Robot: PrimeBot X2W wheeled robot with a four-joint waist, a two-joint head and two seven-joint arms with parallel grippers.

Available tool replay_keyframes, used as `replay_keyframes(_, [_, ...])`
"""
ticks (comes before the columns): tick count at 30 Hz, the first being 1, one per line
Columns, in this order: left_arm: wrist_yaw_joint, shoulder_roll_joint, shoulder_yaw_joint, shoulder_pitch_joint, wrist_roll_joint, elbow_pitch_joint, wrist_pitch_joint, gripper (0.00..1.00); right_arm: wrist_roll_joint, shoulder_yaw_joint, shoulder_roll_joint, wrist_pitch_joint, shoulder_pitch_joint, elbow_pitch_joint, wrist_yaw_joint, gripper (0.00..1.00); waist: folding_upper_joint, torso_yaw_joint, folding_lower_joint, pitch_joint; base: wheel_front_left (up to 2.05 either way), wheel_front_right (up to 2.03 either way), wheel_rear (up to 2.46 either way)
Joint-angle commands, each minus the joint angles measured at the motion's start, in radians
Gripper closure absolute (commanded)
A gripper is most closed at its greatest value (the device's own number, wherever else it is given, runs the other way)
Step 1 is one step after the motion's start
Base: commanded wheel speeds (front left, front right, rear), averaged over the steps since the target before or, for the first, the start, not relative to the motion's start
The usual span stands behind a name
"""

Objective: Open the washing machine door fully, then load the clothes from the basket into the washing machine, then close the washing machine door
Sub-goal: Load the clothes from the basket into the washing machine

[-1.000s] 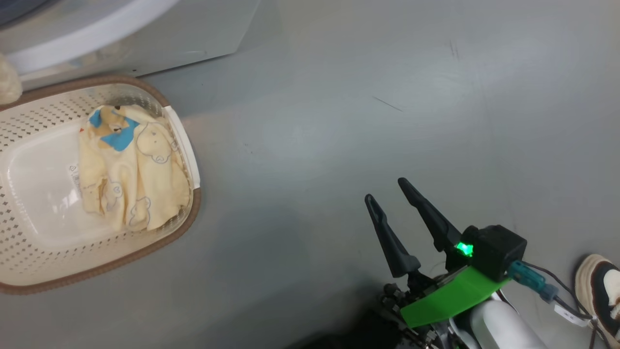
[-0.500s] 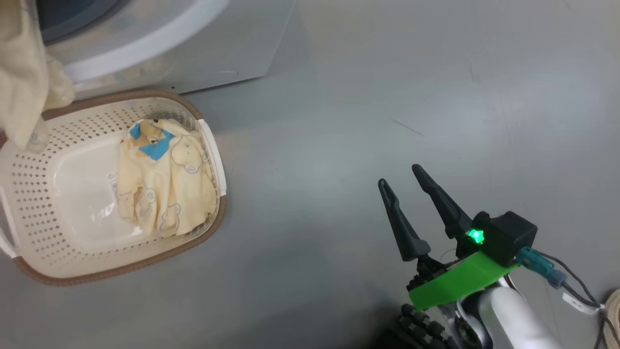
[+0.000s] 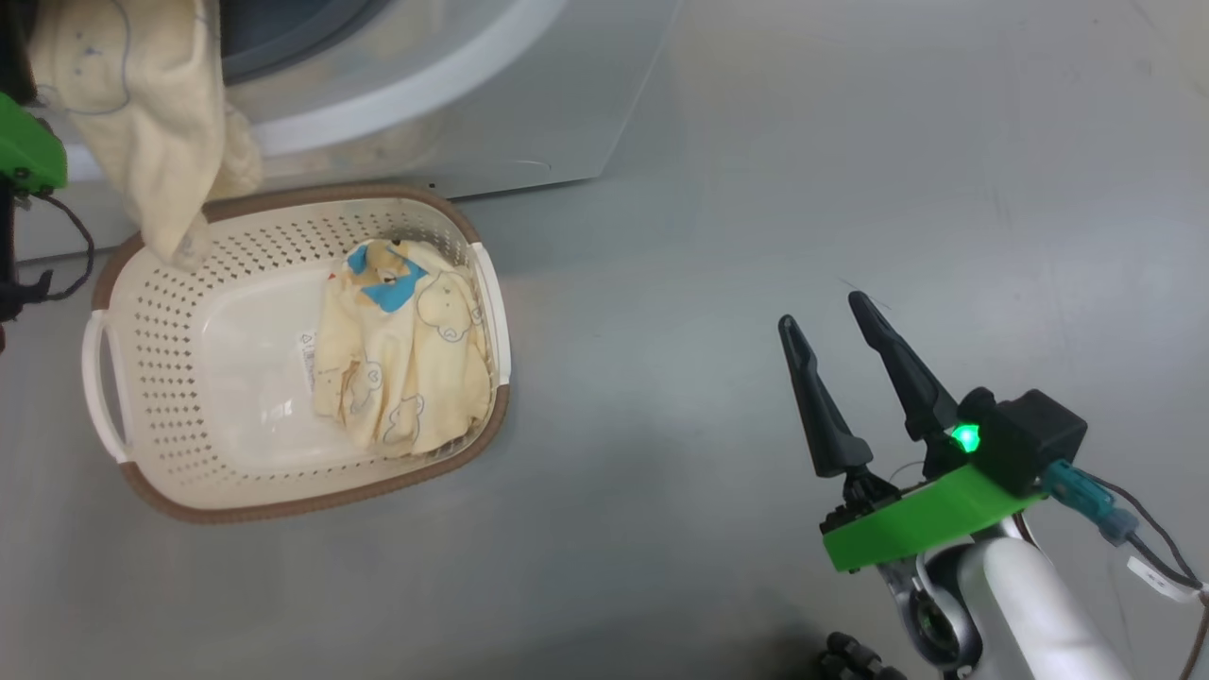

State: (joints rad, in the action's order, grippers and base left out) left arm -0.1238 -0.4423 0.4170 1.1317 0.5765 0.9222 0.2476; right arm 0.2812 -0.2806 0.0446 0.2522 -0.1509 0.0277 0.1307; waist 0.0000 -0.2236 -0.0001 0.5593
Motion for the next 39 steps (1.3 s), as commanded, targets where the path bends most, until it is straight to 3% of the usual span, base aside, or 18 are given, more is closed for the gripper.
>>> replay_keyframes(1, [0.0,-0.061,-0.051,-0.029,0.015,-0.064,0.013,0.0,-0.006,-0.005,0.006,0.01,-0.002,-0.026,0.0,0.0,0.0,0.018,0.0001,-0.011,0.0,0.0,0.0])
replay_keyframes(9, [0.02,-0.075,-0.145,-0.26,0.019,-0.304,0.014,0.0,-0.017,0.023,0.006,0.01,0.015,-0.025,0.0,0.0,0.0,0.054,0.0001,-0.041,0.0,0.0,0.0])
replay_keyframes(20, [0.111,-0.093,-0.274,-0.605,0.009,-0.671,0.014,0.0,-0.025,0.014,0.006,0.01,0.019,-0.007,0.0,0.0,0.0,0.075,0.0001,-0.088,0.0,0.0,0.0])
replay_keyframes(29, [0.169,-0.125,-0.334,-0.83,0.023,-0.852,0.014,0.0,-0.031,0.018,0.006,0.01,0.034,-0.003,0.0,0.0,0.0,0.071,0.0001,-0.115,0.0,0.0,0.0])
replay_keyframes(39, [0.235,-0.125,-0.371,-0.963,0.03,-0.974,0.011,0.0,-0.037,0.022,0.006,0.01,0.034,-0.004,0.0,0.0,0.0,0.077,0.0001,-0.118,0.0,0.0,0.0])
